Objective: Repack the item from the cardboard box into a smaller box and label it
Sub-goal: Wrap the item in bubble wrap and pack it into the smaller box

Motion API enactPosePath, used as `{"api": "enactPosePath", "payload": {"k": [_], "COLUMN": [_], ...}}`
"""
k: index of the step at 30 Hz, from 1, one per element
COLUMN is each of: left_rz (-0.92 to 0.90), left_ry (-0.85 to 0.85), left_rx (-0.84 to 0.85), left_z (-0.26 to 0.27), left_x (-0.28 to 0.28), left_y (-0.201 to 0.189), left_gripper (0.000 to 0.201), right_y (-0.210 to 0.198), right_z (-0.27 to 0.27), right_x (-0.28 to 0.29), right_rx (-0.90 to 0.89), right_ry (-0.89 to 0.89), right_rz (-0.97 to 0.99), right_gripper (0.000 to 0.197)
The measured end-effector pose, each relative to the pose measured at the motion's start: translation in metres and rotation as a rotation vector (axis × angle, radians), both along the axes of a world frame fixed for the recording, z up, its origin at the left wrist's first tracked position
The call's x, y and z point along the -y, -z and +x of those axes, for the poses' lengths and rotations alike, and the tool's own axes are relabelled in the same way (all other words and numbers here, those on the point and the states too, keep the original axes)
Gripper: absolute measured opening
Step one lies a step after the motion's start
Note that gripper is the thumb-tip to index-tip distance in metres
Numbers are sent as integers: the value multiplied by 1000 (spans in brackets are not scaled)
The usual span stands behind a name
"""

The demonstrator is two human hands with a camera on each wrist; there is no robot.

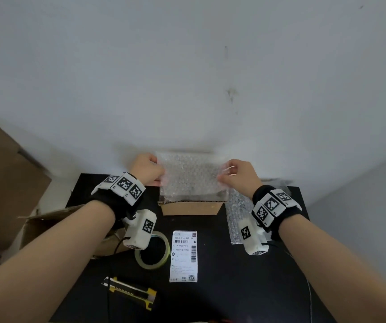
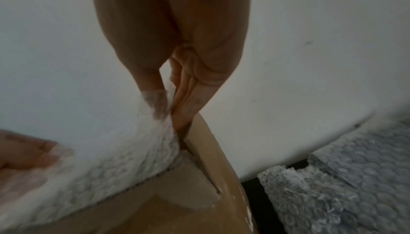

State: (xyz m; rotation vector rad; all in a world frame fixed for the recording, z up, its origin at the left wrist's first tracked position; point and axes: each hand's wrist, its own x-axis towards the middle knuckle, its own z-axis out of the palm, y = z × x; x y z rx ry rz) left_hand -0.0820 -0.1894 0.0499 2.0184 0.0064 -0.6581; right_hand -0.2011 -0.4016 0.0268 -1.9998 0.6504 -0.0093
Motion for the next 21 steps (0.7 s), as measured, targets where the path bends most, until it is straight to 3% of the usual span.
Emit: {"api": "enactPosePath", "payload": {"k": [4,8,12,14,17,19,21], "left_rz": [161,377,606,640,643,653,677], "left_ry": [82,164,362,358,369,447,528], "left_rx": [75,297,427,433,493,560,665], "left_z": [-6,-9,-10,-9,-11,-13,-12], "left_x": [9,13,13,10,3,0,0], "left_y": [15,24,25,26,31,33,37], "left_gripper": [28,14,8,16,48,66,72], "right_y": [6,5,10,16,22,23,20], "right_z": [3,5,3,0,-2,-1,1], "right_x": [-8,-8,-4,-3,-5,-6,-7], "right_rx": [-65,-142,-280,-305,-255,-158,-100], "right_ry": [-52,-148,-233,-200,-125,-63,-81], "right_rz": [-207,-426,-501,-508,-483,-418,-431], "right_gripper": [14,7,17,26,23,59,81]}}
